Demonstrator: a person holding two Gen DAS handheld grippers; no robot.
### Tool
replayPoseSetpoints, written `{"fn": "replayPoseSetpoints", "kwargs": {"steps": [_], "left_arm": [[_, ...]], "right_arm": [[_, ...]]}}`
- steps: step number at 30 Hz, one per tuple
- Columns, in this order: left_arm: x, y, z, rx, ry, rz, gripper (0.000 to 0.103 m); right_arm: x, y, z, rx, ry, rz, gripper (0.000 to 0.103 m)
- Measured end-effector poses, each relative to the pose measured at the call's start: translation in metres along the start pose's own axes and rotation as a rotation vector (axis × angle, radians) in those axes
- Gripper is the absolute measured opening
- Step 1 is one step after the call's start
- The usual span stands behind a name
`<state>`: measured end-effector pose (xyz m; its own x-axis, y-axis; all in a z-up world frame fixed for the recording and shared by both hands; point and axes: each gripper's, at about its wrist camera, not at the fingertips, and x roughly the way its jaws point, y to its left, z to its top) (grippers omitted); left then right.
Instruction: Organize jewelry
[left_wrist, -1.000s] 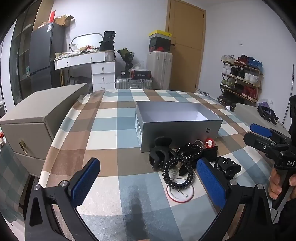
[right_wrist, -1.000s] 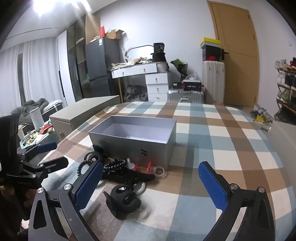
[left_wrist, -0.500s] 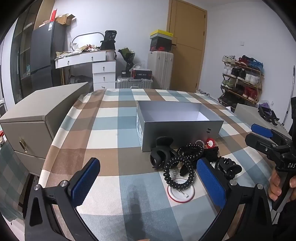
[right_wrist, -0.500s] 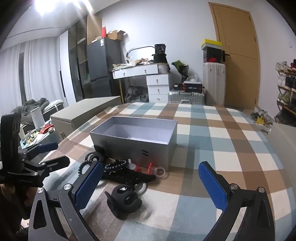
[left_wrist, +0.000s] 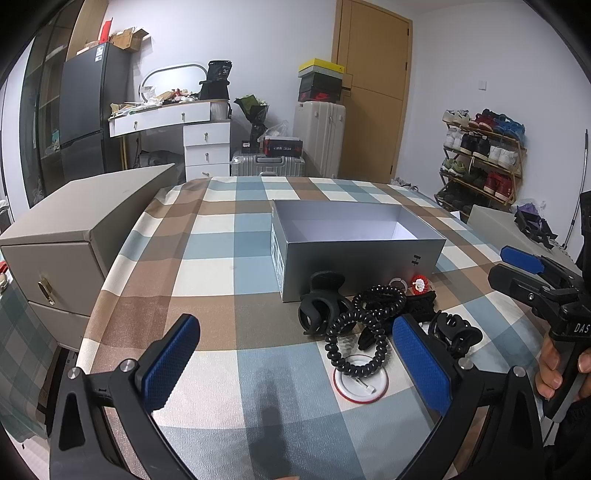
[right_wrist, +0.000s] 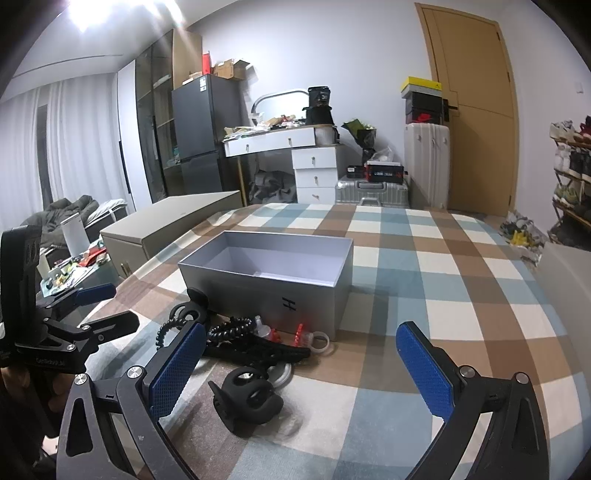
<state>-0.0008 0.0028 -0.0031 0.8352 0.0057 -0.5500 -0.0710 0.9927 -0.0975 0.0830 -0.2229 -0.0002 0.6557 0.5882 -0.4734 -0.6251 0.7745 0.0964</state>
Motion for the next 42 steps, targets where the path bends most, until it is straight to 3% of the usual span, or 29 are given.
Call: {"fn": "replayPoseSetpoints", "kwargs": {"steps": [31, 36, 42], "left_arm": [[0.001, 0.0, 0.0, -0.002, 0.001, 0.002, 0.102], [0.002, -0.002, 0.001, 0.007, 0.007, 0.015, 0.102], [0.003, 0.0, 0.004, 0.001, 0.01, 0.032, 0.102]], "right_arm": [[0.002, -0.005, -0.002, 0.012, 0.013, -0.002, 0.103], [0.007, -0.009, -0.001, 0.034, 0.038, -0.01, 0.103], [0.017, -0.012, -0.001, 0.074, 0.132, 0.009, 0.103]]}}
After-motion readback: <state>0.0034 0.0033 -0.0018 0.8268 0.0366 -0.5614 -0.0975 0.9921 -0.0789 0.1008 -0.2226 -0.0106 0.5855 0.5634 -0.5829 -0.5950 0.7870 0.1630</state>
